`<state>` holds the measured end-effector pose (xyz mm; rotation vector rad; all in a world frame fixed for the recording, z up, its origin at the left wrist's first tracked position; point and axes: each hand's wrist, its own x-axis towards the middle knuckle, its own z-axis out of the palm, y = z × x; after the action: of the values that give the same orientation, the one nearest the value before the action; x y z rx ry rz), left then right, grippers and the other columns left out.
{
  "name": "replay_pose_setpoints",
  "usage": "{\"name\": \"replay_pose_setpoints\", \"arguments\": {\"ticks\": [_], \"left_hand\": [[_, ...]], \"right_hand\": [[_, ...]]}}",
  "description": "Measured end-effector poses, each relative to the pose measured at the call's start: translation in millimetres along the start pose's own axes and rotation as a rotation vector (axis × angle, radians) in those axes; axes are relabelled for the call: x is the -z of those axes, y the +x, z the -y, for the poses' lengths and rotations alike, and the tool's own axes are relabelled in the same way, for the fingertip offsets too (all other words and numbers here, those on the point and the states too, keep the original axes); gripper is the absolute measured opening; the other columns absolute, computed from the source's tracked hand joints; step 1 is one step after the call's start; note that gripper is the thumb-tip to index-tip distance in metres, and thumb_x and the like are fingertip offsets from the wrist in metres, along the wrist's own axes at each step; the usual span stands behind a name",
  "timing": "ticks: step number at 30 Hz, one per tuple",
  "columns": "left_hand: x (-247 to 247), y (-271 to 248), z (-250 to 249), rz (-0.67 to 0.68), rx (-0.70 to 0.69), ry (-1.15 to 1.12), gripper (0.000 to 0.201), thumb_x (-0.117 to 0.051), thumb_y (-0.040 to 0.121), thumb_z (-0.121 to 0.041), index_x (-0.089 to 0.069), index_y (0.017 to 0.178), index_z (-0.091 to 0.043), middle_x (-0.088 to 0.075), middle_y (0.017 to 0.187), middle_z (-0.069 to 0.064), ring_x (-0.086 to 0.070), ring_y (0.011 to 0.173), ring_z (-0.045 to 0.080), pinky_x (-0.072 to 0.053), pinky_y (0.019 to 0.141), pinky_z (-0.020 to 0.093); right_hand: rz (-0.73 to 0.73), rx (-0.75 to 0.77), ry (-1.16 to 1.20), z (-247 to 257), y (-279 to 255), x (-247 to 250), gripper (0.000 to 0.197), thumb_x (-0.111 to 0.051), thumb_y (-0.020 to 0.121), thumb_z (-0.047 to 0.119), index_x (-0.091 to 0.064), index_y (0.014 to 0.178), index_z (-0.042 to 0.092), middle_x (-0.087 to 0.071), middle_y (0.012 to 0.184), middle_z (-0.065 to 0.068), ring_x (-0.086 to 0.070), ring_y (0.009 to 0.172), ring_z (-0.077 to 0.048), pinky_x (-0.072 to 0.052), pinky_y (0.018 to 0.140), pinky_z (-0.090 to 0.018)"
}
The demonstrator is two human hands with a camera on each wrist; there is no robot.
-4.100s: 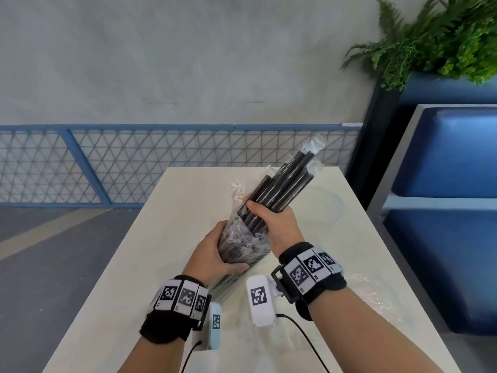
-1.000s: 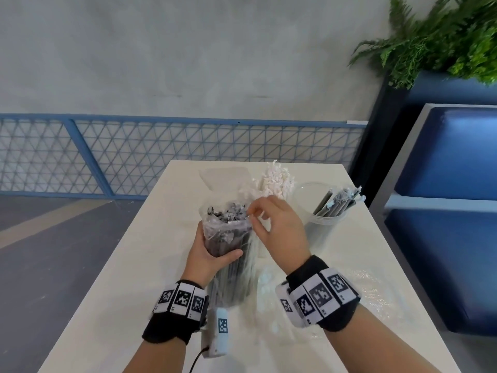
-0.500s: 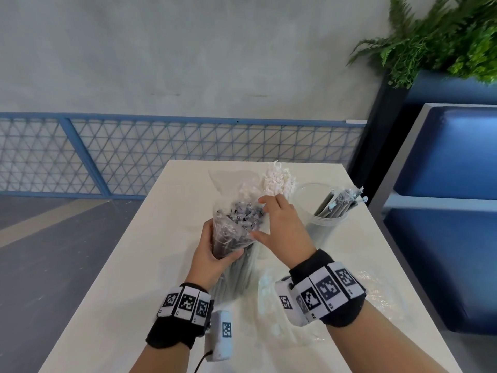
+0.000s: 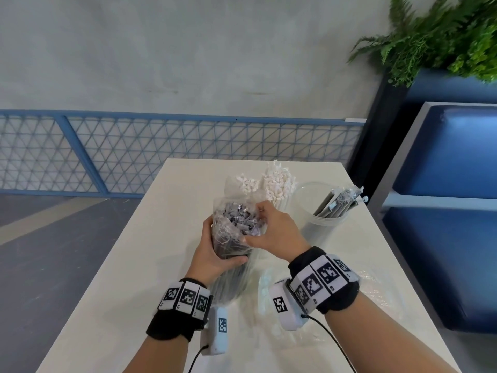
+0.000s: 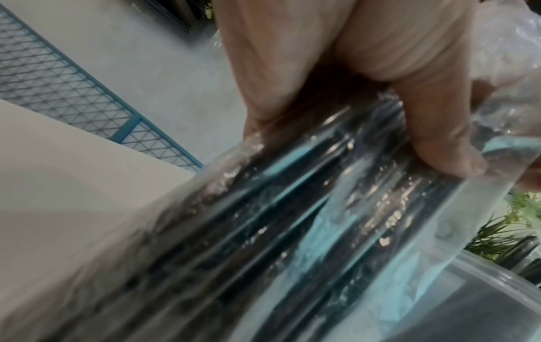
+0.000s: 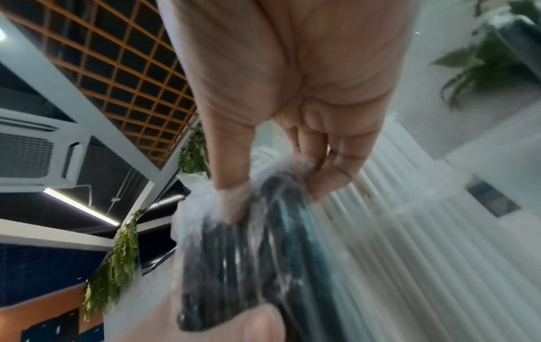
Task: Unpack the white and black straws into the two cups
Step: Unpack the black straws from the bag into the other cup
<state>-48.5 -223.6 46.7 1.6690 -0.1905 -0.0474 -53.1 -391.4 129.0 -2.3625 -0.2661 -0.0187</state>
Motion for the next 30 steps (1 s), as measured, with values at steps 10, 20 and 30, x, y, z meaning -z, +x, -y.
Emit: {"name": "replay_pose_setpoints", "arguments": {"ticks": [10, 20, 30], "left_hand": [[-0.9, 3.1, 2.1, -0.033, 0.015, 0.03, 0.098, -0.089, 0.053, -0.01, -0.031, 0.13, -0.03, -0.058, 0.119, -0.01, -0.059, 0.106, -0.004, -0.049, 0.091, 0.022], [-1.1, 0.7, 0.9, -0.018, -0.002, 0.082, 0.096, -0.09, 0.051, -0.012, -0.032, 0.126, -0.028, -0.056, 0.115, -0.015, -0.059, 0.099, -0.011, -0.049, 0.079, 0.009], [4.4, -3.9, 2.1, -0.011, 0.035, 0.062, 0.105, -0.09, 0.041, -0.024, -0.035, 0.13, -0.021, -0.059, 0.12, -0.002, -0.06, 0.109, 0.009, -0.051, 0.09, 0.026]], "right_hand": [[-0.058, 0.039, 0.055, -8.2, -0.5, -15.5, 0.048, -0.07, 0.08, 0.03, -0.048, 0.114, 0.004, -0.06, 0.102, -0.01, -0.052, 0.082, -0.018, -0.031, 0.059, -0.017], [0.164, 0.039, -0.048, -18.7, -0.4, 0.9, 0.053, -0.07, 0.08, 0.023, -0.043, 0.122, 0.007, -0.061, 0.11, -0.009, -0.055, 0.09, -0.022, -0.031, 0.058, -0.019], [0.04, 0.036, 0.112, -31.3, -4.2, -6.2, 0.038, -0.077, 0.073, 0.024, -0.046, 0.095, 0.025, -0.05, 0.078, 0.016, -0.049, 0.065, 0.004, -0.037, 0.056, -0.006]]}}
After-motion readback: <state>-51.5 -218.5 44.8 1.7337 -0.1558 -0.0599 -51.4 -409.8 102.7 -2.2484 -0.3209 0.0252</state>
